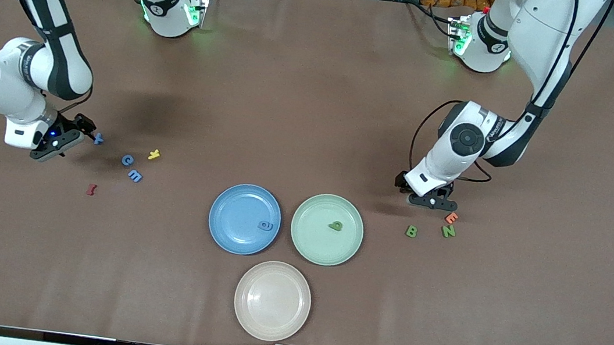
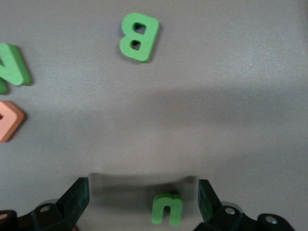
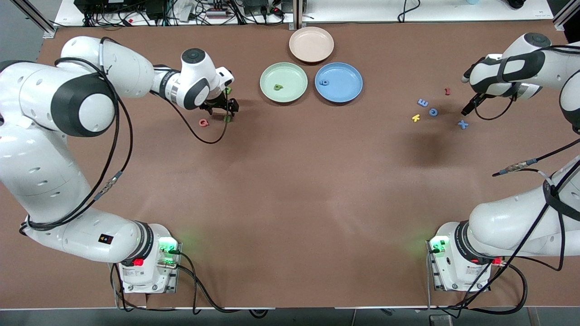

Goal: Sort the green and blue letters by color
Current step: 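Grasp the blue X with the right gripper while the left grasps green n, then drop the blue X on the blue plate while the left drops green n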

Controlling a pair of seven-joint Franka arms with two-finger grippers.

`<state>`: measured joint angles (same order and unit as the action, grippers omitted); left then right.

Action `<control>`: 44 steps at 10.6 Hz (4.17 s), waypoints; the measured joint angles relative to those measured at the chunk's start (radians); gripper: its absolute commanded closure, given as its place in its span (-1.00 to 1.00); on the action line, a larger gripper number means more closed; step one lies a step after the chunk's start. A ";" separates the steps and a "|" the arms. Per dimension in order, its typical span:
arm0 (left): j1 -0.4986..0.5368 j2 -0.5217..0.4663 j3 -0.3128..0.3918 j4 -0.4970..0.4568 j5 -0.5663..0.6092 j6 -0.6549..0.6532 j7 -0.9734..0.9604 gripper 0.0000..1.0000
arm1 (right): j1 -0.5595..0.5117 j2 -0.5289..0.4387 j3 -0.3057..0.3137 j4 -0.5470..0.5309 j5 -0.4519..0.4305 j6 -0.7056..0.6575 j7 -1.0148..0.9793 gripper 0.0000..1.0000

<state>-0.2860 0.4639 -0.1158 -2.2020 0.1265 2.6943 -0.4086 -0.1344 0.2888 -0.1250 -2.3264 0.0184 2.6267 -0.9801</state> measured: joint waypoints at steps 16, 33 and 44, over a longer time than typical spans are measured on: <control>0.005 0.023 -0.035 0.065 0.000 -0.166 0.023 -1.00 | -0.001 0.045 0.003 -0.154 -0.003 0.236 -0.035 0.22; -0.011 0.016 -0.049 0.242 -0.016 -0.169 -0.281 1.00 | 0.181 0.034 0.045 0.158 -0.002 -0.177 0.412 0.53; -0.175 0.279 0.016 0.594 -0.050 -0.062 -0.682 -0.85 | 0.568 0.244 0.051 0.569 0.132 -0.304 1.063 0.51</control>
<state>-0.4609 0.7430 -0.0993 -1.6081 0.0767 2.6318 -1.0906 0.4335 0.5331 -0.0741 -1.7571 0.1501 2.3227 0.0828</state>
